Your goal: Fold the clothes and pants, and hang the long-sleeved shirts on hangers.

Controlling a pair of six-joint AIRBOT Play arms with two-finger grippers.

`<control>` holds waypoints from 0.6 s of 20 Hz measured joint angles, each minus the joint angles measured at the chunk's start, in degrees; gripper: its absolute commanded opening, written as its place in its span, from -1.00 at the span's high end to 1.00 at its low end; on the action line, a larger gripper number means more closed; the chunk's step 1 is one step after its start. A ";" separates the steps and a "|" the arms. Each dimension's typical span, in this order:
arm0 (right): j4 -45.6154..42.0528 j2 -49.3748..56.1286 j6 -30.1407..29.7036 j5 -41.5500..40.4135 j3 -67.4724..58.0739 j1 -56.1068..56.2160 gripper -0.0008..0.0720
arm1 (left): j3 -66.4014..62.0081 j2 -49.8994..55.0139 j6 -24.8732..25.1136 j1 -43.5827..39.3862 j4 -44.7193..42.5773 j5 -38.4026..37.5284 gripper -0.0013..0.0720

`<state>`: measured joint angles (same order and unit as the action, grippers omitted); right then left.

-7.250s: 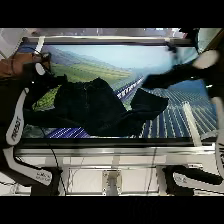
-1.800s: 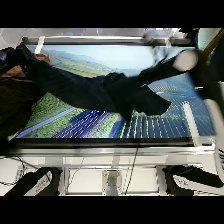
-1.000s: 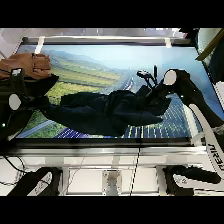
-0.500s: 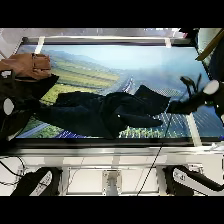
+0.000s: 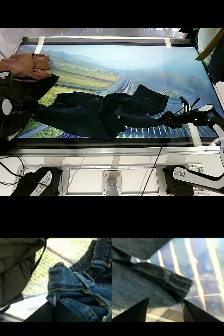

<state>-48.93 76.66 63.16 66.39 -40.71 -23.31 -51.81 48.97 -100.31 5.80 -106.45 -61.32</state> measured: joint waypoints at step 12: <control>2.47 -5.33 -1.40 5.44 -15.85 -2.71 0.92 | -1.79 -0.68 -0.09 0.00 -1.68 0.02 0.91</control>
<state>-46.46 71.33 61.76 71.83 -56.55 -26.02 -53.60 48.29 -100.40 5.80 -108.14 -61.30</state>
